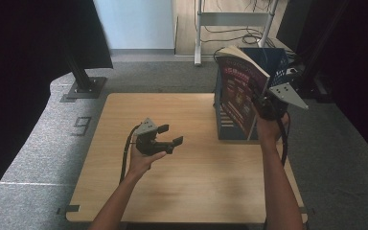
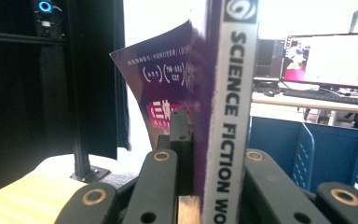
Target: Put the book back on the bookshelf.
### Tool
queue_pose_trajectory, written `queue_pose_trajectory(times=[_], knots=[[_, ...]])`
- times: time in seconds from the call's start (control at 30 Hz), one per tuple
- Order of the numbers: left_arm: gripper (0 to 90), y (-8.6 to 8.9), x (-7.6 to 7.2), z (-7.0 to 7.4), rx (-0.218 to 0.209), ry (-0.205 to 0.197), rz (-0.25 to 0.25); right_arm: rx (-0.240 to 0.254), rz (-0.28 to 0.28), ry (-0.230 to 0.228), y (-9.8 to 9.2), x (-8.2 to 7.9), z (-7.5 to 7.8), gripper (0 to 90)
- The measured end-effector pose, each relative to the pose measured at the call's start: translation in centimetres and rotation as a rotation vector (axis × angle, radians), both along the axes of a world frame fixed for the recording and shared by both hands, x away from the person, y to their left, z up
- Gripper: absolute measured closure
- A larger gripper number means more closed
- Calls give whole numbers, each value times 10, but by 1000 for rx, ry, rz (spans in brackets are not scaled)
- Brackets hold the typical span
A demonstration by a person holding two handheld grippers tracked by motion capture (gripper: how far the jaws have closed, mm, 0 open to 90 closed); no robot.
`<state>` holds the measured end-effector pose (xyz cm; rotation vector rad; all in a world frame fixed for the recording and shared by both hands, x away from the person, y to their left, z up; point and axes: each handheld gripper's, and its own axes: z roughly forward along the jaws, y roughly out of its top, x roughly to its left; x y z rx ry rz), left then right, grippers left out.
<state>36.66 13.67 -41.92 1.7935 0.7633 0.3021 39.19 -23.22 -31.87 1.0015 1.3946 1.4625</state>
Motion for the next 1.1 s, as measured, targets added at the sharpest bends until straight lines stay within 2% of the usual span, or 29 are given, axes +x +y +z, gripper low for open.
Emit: queue_pose_trajectory(times=[0.67, 1.1], knots=[[193, 3, -3, -4, 4, 5, 5, 20, -84, 29, -3, 34, -8, 815], [193, 5, -7, -6, 19, 7, 21, 65, -121, 55, -7, 60, -24, 815]])
